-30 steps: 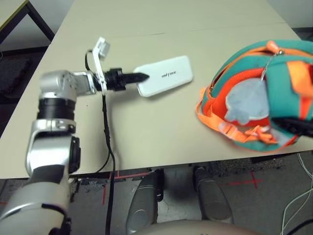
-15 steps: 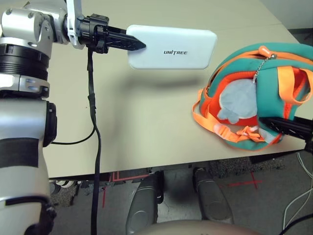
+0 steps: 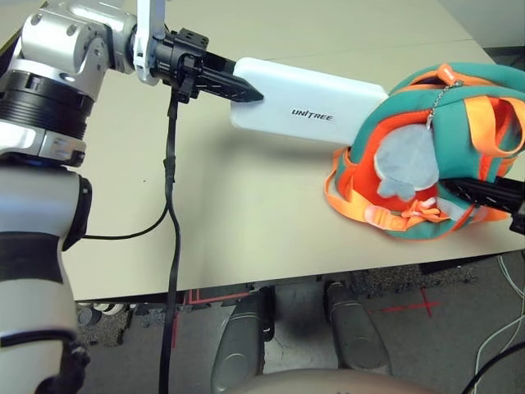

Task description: Put the pencil case into the backpack and zip it.

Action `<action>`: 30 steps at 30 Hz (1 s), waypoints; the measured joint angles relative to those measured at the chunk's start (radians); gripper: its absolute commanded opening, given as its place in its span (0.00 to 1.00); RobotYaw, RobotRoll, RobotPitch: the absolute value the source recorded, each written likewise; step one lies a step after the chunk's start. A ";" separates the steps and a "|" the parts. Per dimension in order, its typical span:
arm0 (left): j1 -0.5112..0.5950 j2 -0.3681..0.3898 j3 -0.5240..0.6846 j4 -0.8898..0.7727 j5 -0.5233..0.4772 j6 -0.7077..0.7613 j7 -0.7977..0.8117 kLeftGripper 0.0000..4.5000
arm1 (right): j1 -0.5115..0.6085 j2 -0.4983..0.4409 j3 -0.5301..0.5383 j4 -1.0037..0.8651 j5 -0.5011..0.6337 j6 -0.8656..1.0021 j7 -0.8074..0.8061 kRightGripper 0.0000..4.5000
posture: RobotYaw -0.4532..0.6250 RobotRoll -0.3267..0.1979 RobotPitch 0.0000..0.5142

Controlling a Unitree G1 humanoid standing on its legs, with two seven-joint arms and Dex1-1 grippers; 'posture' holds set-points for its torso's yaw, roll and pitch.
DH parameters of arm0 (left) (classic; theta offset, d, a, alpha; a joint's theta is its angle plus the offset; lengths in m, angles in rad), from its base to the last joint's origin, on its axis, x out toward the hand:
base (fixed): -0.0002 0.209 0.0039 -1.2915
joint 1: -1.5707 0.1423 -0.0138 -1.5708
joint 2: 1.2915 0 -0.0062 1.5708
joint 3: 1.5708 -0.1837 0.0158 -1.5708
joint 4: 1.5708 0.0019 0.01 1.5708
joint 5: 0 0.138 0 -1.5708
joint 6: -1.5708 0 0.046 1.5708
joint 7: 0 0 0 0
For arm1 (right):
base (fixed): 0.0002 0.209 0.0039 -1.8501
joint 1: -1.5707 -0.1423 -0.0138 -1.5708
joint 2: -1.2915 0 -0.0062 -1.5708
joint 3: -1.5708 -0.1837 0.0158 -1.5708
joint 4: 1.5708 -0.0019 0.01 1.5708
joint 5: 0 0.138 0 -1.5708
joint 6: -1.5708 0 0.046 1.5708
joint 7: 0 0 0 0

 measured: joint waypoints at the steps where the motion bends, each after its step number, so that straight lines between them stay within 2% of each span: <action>1: 0.007 0.007 0.000 -0.011 -0.009 0.003 0.002 0.31 | -0.004 0.005 0.005 0.004 -0.017 0.000 0.005 0.03 | 0.33 0.62 0.36; 13: 0.020 0.060 -0.001 -0.120 -0.087 0.058 0.003 0.31 | -0.109 0.052 0.119 0.092 -0.223 -0.018 0.025 0.03 | 0.34 0.62 0.35; 17: 0.020 0.053 -0.004 -0.126 -0.090 0.068 0.003 0.31 | -0.164 0.056 0.158 0.116 -0.262 -0.018 0.025 0.03 | 0.35 0.62 0.35; 21: -0.005 -0.029 -0.005 -0.066 -0.031 0.046 -0.002 0.31 | -0.224 0.075 0.202 0.123 -0.273 -0.010 0.020 0.03 | 0.35 0.62 0.35; 30: -0.098 -0.256 0.005 0.144 0.174 -0.093 -0.005 0.31 | -0.324 0.081 0.254 0.119 -0.255 0.036 0.004 0.03 | 0.35 0.62 0.35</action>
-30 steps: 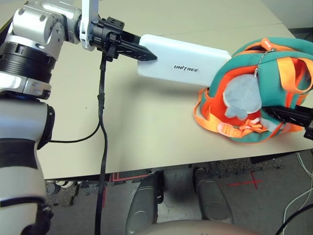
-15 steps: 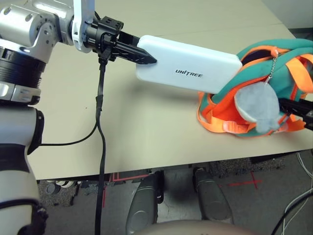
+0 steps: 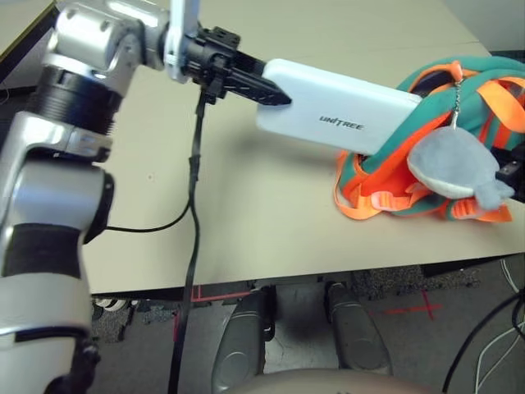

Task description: Put the pencil case into the backpack and zip it.

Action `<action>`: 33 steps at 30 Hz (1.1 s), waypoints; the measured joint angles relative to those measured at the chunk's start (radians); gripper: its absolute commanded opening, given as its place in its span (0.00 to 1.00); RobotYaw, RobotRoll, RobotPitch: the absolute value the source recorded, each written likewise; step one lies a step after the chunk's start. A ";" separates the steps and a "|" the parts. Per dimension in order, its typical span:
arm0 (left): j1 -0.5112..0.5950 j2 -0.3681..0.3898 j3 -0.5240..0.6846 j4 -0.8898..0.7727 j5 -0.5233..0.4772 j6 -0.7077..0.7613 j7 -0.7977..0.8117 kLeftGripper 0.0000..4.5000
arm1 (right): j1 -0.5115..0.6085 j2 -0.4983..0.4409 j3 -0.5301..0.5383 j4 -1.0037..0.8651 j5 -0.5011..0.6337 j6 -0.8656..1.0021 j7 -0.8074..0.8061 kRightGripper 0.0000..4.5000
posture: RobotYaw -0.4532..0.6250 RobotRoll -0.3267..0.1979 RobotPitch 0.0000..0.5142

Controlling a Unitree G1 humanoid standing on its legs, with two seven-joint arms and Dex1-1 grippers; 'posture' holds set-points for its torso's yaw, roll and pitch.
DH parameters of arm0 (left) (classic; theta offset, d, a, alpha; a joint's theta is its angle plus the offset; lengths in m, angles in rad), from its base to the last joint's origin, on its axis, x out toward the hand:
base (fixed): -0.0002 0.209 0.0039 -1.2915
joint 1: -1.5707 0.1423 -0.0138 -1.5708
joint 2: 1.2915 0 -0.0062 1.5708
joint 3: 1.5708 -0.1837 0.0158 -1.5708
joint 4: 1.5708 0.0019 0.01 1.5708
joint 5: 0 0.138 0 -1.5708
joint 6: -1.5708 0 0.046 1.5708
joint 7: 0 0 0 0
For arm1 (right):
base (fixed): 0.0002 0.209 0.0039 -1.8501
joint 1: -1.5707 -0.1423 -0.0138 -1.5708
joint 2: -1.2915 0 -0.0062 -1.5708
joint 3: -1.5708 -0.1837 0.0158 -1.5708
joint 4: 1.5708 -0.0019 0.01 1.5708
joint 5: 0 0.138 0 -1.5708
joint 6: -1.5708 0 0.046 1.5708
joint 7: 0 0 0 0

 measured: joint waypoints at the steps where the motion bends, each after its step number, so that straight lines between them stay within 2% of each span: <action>1: -0.015 -0.023 -0.001 0.021 0.018 -0.011 0.001 0.31 | -0.007 0.001 0.006 0.000 0.000 0.002 0.000 0.03 | 0.35 0.62 0.35; 9: -0.131 -0.221 -0.021 0.223 0.174 -0.089 0.011 0.31 | -0.041 0.027 0.021 -0.004 -0.001 0.015 -0.005 0.03 | 0.35 0.62 0.34; 12: -0.171 -0.281 -0.053 0.261 0.203 -0.094 0.022 0.31 | -0.055 0.037 0.030 -0.008 -0.001 0.019 -0.005 0.03 | 0.35 0.62 0.34; 22: -0.211 -0.388 -0.088 0.343 0.247 -0.100 0.040 0.31 | -0.065 0.078 0.046 -0.030 -0.003 0.020 -0.006 0.03 | 0.33 0.62 0.35; 29: -0.205 -0.395 -0.066 0.350 0.264 -0.100 0.041 0.31 | -0.073 0.089 0.052 -0.034 -0.008 0.020 -0.007 0.03 | 0.34 0.62 0.34; 30: -0.204 -0.389 -0.057 0.351 0.264 -0.100 0.040 0.48 | -0.074 0.090 0.052 -0.034 -0.009 0.020 -0.007 0.03 | 0.34 0.62 0.34; 33: -0.204 -0.381 0.005 0.335 0.235 -0.101 0.001 0.68 | -0.075 0.096 0.055 -0.030 -0.019 0.020 -0.016 0.03 | 0.35 0.62 0.33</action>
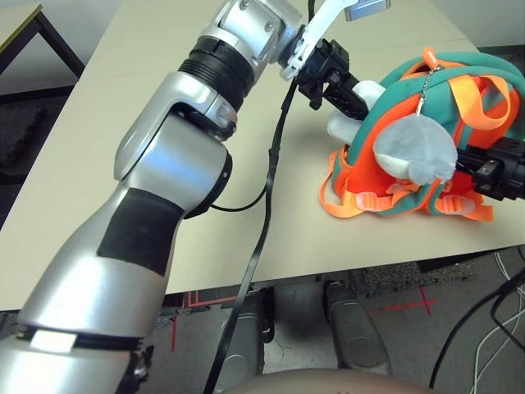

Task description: Put the pencil case into the backpack and zip it.

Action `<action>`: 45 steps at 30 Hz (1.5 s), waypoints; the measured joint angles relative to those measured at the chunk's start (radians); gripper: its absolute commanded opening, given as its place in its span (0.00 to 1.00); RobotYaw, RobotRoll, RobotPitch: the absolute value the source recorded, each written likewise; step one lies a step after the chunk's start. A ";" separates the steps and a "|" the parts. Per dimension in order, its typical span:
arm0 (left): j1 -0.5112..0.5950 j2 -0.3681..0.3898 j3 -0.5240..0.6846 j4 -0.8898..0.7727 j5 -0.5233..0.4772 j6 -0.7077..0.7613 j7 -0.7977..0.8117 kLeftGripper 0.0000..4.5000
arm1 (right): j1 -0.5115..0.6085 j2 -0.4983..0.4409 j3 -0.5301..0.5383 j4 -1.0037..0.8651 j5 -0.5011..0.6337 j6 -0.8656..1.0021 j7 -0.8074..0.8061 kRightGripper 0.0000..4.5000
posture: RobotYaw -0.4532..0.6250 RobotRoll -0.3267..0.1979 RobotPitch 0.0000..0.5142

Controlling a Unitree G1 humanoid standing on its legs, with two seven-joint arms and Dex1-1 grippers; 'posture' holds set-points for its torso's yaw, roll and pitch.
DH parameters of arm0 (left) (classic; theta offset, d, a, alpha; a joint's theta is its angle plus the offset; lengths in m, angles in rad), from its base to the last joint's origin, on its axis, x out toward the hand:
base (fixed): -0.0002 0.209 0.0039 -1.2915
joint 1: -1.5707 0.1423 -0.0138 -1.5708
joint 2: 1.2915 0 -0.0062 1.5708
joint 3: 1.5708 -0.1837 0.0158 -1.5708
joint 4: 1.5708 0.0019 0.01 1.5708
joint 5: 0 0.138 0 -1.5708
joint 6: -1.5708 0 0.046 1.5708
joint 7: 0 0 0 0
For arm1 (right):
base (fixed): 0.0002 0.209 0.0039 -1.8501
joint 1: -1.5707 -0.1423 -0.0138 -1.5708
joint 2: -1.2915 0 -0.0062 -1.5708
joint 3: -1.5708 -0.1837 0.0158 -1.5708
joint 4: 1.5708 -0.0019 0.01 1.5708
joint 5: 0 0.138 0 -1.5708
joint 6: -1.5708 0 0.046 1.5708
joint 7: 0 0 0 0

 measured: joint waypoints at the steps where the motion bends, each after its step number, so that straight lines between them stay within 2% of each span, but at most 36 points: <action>1: 0.002 0.009 0.016 -0.009 -0.006 0.000 -0.006 0.75 | 0.000 0.001 0.001 0.000 -0.001 0.000 0.000 0.03 | 0.36 0.62 0.33; 2: 0.006 0.020 0.031 -0.020 -0.009 0.000 -0.012 0.81 | -0.001 0.001 0.001 0.000 -0.002 0.000 0.000 0.03 | 0.37 0.62 0.33; 5: 0.024 0.061 0.078 -0.026 0.005 -0.009 -0.017 0.76 | -0.013 0.001 0.008 0.008 -0.012 0.000 0.001 0.03 | 0.37 0.62 0.33; 11: 0.038 0.099 0.116 0.005 0.075 -0.024 -0.018 0.34 | -0.039 0.001 0.027 0.029 -0.033 0.000 0.012 0.03 | 0.38 0.62 0.32; 16: 0.038 0.104 0.115 0.004 0.081 -0.010 -0.021 0.01 | -0.051 0.001 0.038 0.036 -0.045 0.000 0.025 0.03 | 0.38 0.62 0.32; 30: 0.038 0.046 0.117 0.048 0.094 0.032 -0.024 0.00 | -0.052 0.006 0.036 0.030 -0.048 0.011 0.023 0.03 | 0.34 0.62 0.33; 45: 0.038 -0.175 0.256 0.132 0.117 0.046 0.061 0.00 | -0.044 0.024 0.031 0.025 -0.050 0.012 0.009 0.03 | 0.34 0.62 0.33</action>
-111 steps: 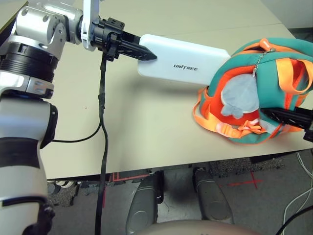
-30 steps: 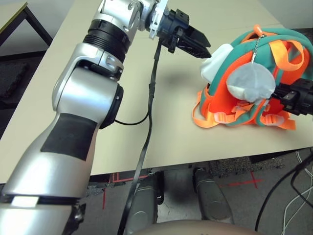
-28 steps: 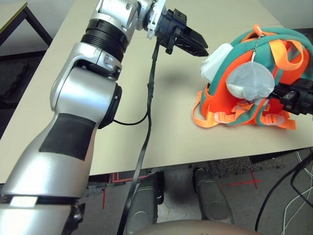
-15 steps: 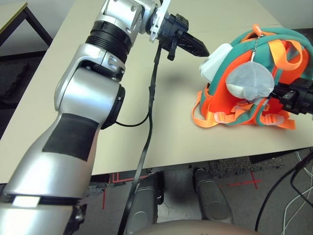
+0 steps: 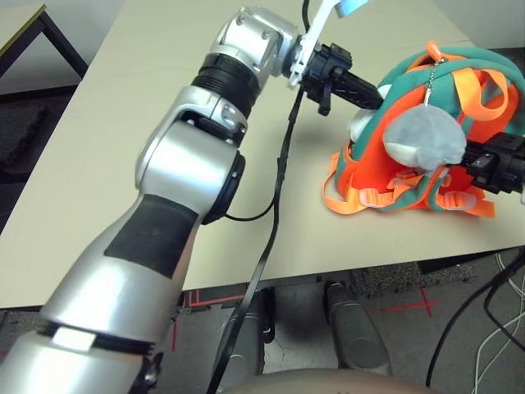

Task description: Put the pencil case into the backpack and zip it.

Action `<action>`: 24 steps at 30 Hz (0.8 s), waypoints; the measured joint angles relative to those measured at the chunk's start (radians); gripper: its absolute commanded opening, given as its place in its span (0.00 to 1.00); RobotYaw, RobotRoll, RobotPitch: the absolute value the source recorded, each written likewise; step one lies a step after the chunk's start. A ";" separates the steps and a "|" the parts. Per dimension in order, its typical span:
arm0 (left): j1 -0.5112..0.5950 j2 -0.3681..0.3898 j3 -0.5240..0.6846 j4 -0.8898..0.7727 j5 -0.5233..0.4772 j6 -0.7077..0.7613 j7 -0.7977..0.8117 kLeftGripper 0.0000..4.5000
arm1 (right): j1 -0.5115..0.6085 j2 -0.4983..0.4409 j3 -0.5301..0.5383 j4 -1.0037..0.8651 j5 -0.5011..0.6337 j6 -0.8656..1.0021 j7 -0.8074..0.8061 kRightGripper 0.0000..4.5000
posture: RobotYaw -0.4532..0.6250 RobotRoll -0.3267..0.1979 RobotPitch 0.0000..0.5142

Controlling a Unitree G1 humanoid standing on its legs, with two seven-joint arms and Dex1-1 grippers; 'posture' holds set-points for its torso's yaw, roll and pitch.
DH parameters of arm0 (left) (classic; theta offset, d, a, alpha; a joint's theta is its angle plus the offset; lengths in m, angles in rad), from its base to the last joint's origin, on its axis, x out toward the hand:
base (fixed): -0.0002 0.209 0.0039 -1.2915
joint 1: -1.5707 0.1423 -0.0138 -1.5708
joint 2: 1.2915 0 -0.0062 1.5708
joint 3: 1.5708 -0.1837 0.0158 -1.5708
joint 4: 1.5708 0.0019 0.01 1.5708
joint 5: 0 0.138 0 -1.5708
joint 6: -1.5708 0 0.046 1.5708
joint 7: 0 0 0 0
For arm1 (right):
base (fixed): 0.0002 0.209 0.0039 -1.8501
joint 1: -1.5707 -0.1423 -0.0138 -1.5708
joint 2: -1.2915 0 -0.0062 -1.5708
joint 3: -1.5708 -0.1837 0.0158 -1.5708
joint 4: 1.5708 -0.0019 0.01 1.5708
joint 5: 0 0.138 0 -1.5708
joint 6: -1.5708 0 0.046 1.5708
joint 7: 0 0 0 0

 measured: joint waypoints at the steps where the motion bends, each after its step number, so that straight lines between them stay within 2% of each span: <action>1: 0.002 -0.013 0.007 0.000 0.000 0.005 0.005 0.00 | 0.000 0.001 0.000 0.000 -0.002 0.000 0.000 0.03 | 0.34 0.62 0.33; 5: 0.027 -0.032 0.027 -0.001 0.001 0.008 0.019 0.00 | -0.005 0.006 0.002 0.002 -0.006 0.002 0.000 0.03 | 0.34 0.62 0.34; 8: 0.031 -0.017 0.035 -0.001 0.010 0.001 0.025 0.00 | -0.013 0.006 0.005 0.003 -0.008 0.007 0.001 0.03 | 0.35 0.62 0.34; 16: -0.012 0.130 0.033 0.000 0.084 -0.075 0.002 0.00 | -0.033 0.009 0.016 0.010 -0.018 0.007 0.017 0.03 | 0.37 0.62 0.33; 24: -0.015 0.147 0.026 0.026 0.139 -0.113 -0.002 0.00 | -0.051 0.028 0.028 0.019 -0.034 0.007 0.020 0.03 | 0.37 0.62 0.32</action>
